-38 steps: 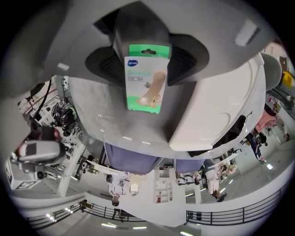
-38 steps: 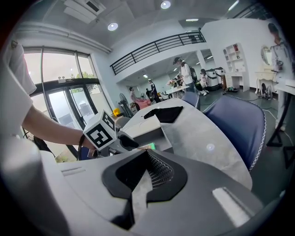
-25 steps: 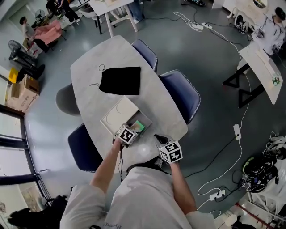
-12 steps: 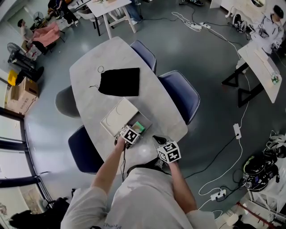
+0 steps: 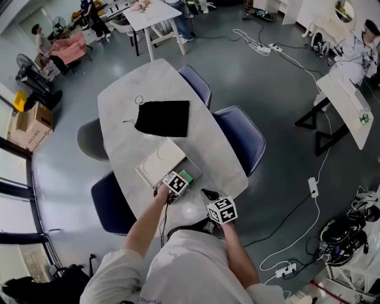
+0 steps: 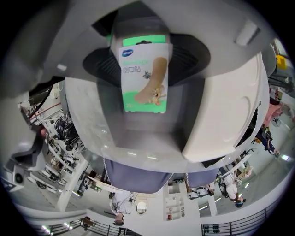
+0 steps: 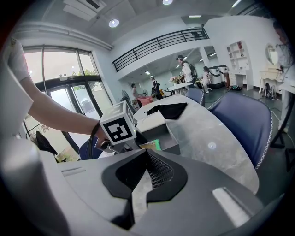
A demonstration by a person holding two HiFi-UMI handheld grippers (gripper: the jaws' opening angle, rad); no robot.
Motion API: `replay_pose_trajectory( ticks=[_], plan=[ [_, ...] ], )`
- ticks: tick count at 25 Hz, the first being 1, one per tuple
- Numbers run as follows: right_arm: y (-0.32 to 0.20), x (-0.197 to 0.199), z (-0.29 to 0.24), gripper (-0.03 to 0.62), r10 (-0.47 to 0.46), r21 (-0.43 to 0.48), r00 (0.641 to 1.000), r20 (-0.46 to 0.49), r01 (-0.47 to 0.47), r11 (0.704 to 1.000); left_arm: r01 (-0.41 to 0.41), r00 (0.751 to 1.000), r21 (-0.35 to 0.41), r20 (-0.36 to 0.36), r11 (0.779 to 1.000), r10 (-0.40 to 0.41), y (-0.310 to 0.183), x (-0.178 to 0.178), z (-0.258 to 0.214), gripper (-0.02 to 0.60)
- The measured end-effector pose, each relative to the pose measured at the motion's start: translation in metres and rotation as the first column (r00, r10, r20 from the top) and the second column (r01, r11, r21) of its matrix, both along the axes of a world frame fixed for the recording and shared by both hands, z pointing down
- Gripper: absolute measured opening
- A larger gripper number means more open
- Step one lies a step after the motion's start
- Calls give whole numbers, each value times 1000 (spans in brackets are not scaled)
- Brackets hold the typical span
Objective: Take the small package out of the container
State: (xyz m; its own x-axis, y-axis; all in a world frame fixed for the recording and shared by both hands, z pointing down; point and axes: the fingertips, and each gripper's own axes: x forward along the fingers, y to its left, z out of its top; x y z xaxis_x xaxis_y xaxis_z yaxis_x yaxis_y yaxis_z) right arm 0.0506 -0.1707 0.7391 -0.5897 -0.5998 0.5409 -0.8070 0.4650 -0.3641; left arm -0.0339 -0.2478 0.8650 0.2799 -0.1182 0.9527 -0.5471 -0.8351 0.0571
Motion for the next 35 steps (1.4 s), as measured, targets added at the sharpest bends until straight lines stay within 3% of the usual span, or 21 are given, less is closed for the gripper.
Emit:
replay_pose_trajectory(
  ticks=[4, 17, 35],
  plan=[
    [-1, -4, -2, 2, -5, 3, 1000, 2, 5, 1000, -2, 1000, -27, 14, 1000, 2, 3, -3, 0, 364],
    [-4, 1, -9, 2, -3, 17, 1000, 0, 3, 1000, -8, 1000, 23, -23, 1000, 9, -2, 1, -5, 360],
    [-1, -1, -16, 2, 2, 37, 1000, -10, -2, 999, -7, 1000, 74, 25, 997, 5, 3, -14, -2, 357]
  ],
)
